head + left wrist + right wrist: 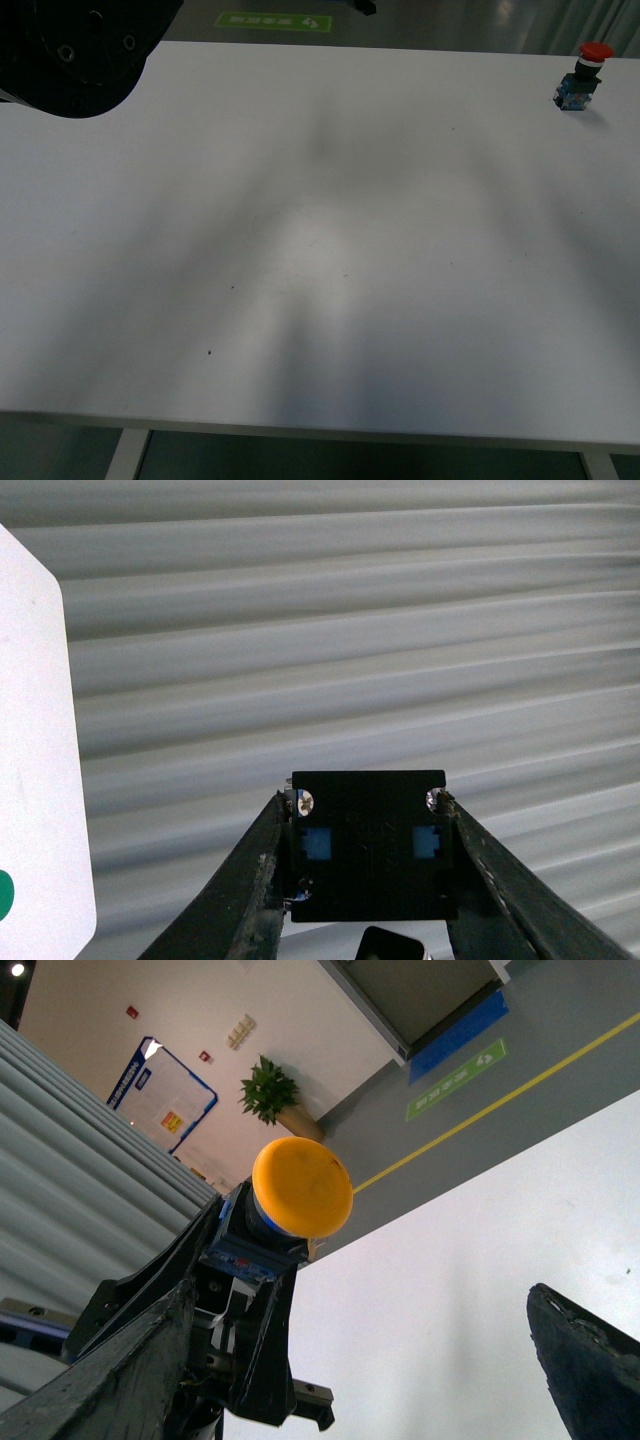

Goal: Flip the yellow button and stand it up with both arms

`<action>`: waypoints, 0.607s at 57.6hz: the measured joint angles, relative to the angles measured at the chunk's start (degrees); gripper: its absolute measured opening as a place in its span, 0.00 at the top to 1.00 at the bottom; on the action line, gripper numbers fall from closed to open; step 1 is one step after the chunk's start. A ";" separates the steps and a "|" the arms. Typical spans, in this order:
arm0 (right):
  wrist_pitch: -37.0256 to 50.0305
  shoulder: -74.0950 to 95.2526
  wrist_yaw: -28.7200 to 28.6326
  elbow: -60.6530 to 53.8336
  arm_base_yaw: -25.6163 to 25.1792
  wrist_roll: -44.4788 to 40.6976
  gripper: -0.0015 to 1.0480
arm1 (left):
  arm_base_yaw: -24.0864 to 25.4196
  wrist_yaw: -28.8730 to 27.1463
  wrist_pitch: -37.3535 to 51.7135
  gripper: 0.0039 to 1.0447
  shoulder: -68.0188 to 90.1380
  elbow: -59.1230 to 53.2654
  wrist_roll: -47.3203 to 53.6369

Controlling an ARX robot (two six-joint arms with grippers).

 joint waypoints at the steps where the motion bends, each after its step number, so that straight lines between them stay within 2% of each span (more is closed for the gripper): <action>1: -0.09 1.01 0.20 0.92 0.20 0.00 0.07 | 0.00 0.02 0.00 0.66 0.00 0.00 0.00; 12: -1.01 6.05 1.03 7.72 0.35 0.37 0.07 | -0.02 0.04 0.00 0.66 0.00 0.00 0.00; 35: -2.86 12.04 1.20 14.67 0.42 0.13 0.07 | -0.02 0.04 0.00 0.66 0.00 0.00 0.00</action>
